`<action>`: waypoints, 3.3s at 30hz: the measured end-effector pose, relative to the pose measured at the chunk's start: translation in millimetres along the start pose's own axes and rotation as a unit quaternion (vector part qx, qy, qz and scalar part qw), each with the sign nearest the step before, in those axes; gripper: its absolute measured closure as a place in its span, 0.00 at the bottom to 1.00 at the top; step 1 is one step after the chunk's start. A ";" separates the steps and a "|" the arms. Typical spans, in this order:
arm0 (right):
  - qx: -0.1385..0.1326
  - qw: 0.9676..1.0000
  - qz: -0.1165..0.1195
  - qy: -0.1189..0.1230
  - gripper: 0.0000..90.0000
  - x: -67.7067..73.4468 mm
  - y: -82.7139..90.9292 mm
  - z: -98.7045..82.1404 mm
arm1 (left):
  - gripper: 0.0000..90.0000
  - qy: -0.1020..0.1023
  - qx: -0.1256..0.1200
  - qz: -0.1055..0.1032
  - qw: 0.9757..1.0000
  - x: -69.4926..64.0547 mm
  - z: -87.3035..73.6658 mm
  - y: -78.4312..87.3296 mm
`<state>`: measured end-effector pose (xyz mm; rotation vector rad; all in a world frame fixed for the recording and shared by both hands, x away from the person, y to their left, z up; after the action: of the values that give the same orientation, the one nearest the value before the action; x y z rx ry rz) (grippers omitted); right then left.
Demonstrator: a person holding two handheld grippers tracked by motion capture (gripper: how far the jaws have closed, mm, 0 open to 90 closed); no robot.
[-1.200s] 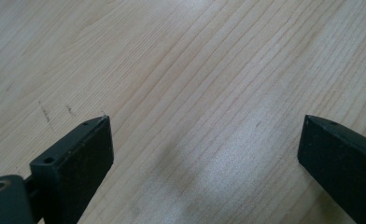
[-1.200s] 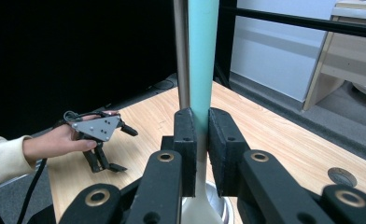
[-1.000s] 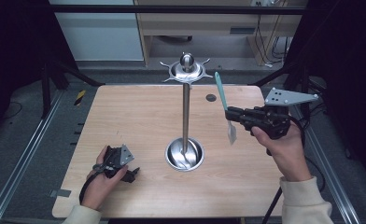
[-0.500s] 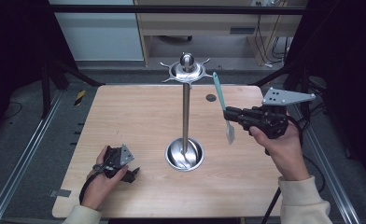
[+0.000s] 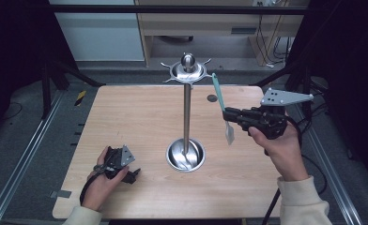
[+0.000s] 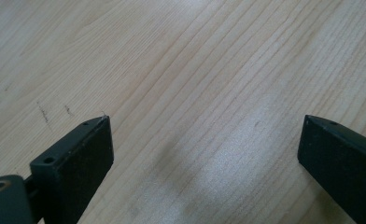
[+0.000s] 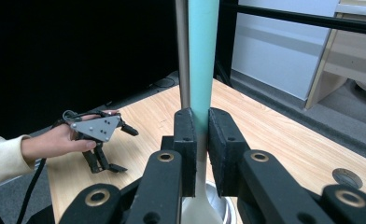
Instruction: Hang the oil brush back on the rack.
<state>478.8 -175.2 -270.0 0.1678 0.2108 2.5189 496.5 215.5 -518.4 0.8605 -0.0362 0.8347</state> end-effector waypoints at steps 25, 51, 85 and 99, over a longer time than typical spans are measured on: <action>-0.044 0.998 -0.041 0.013 0.91 5.1 -18.9 -14.5 | 0.03 0.001 -0.003 0.003 1.000 0.3 0.2 0.3; -0.083 0.993 -0.084 0.030 0.91 11.8 -37.2 -23.4 | 0.03 0.001 -0.003 0.003 1.000 0.5 0.2 0.5; -0.084 0.992 -0.084 0.033 0.78 12.1 -35.5 -17.4 | 0.03 0.001 -0.003 0.003 1.000 0.5 0.1 0.5; -0.083 0.985 -0.138 0.056 0.43 3.3 -15.8 -14.0 | 0.03 0.001 -0.002 0.003 1.000 0.6 -0.1 0.3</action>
<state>482.7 -162.1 -286.5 -0.0667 0.0622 2.2574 496.6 216.0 -518.0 0.8566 -0.0392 0.8404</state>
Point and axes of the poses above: each handheld gripper's, and its own axes: y roughly backward along the jaws, z roughly out of its top, x roughly to its left, the point moved 4 cm from there along -y, roughly forward along the jaws, and after that the axes turned 7 degrees about -x, right-handed, at the moved point
